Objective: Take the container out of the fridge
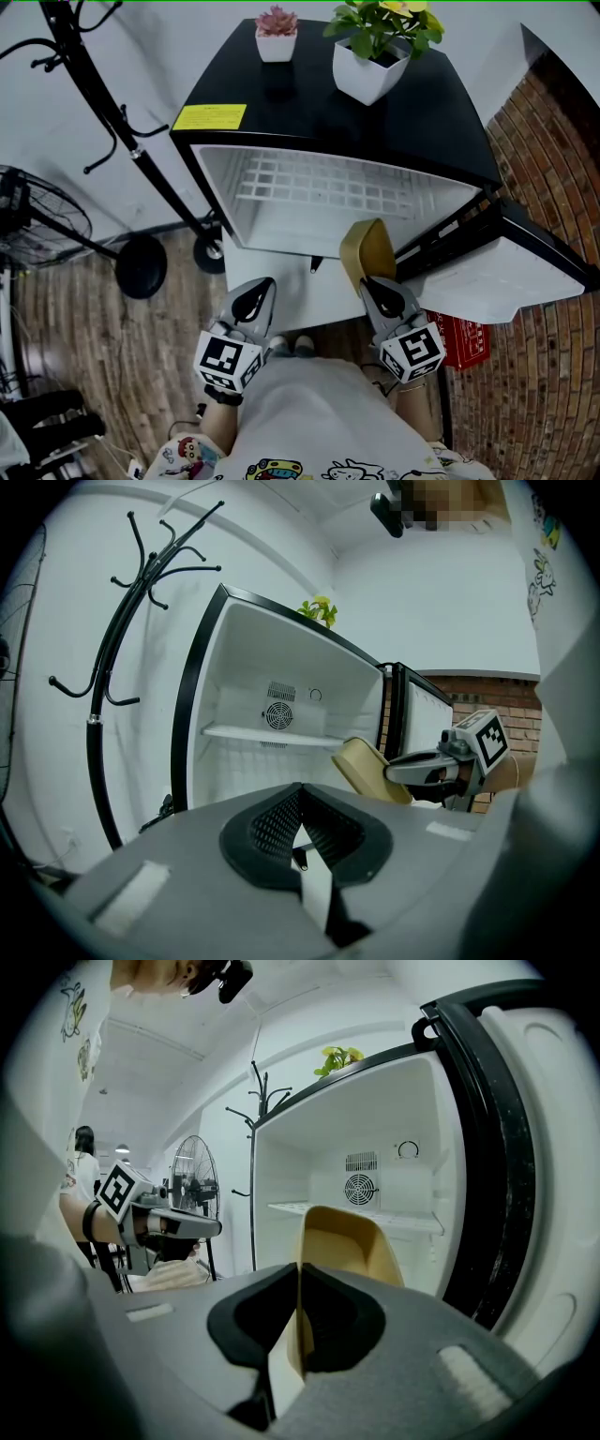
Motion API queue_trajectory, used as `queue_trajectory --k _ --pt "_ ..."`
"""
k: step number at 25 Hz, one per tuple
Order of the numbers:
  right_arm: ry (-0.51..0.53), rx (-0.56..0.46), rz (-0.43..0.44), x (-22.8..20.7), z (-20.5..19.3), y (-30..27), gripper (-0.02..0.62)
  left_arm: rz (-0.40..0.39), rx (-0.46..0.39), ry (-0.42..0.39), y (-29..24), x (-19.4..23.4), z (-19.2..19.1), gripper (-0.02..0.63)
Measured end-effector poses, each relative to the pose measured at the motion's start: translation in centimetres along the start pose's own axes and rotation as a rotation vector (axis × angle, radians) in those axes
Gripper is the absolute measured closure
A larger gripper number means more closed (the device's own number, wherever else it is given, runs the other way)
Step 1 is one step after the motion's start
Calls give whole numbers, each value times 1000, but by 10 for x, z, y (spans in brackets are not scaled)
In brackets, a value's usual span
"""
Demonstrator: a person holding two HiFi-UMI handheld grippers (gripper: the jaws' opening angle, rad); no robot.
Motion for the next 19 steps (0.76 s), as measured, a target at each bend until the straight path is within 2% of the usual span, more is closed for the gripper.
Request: queue_trajectory --k 19 --pt "2 2 3 0 0 -5 578 2 5 1 -2 5 0 603"
Point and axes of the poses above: the fingertips, and each gripper's own axes: y backward along the fingers, x to its left, z out of its top, the point moved 8 cm from there along y, backward along the fingers, and after that the axes turned 3 degrees about -z, right-handed, at the moved point
